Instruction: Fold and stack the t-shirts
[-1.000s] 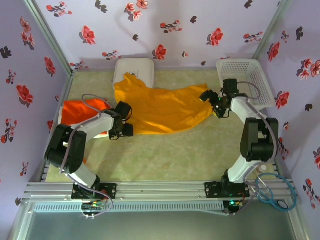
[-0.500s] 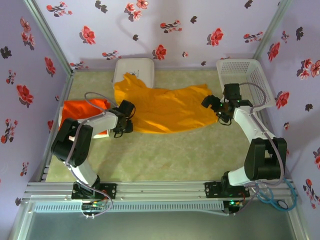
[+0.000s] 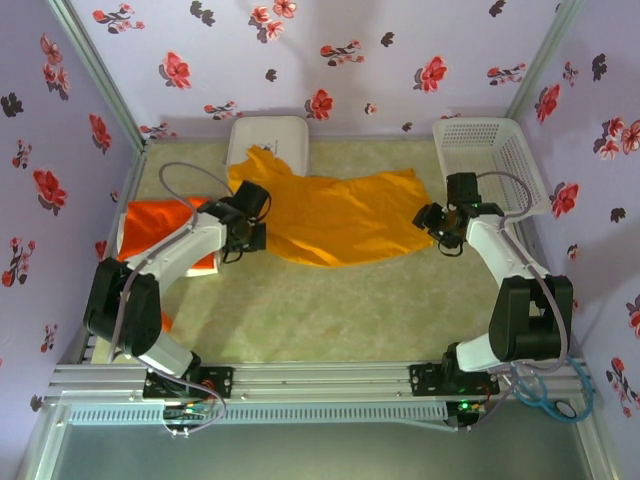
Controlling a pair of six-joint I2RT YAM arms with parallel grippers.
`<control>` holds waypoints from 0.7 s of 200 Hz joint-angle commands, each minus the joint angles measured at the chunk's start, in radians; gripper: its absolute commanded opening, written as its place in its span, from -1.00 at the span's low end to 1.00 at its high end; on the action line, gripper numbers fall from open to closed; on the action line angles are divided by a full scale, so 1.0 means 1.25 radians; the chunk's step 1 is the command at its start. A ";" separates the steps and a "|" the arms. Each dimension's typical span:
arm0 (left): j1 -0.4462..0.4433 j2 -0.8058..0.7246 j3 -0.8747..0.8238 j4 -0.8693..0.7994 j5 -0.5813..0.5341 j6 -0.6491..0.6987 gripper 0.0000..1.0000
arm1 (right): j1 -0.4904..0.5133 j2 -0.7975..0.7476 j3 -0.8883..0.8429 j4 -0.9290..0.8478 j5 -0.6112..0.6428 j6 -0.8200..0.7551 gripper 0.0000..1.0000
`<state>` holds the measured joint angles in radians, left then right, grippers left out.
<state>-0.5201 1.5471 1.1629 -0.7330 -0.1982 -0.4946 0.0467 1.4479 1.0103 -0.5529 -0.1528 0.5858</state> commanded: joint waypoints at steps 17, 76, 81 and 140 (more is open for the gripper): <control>0.006 0.022 0.161 -0.105 0.001 0.084 -1.00 | 0.003 -0.020 -0.013 -0.015 0.022 0.001 0.18; 0.051 0.234 0.443 -0.136 0.018 0.166 -1.00 | 0.003 -0.040 -0.025 -0.025 0.022 -0.006 0.18; 0.056 0.259 0.470 -0.143 0.027 0.169 -1.00 | 0.003 -0.041 -0.026 -0.025 0.022 -0.005 0.18; 0.103 0.521 0.761 -0.223 0.075 0.194 -0.52 | 0.003 -0.038 -0.038 -0.007 -0.007 0.004 0.17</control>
<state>-0.4225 2.1162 1.9846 -0.9298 -0.1375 -0.2840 0.0467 1.4117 0.9771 -0.5594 -0.1505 0.5858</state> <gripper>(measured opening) 0.174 0.589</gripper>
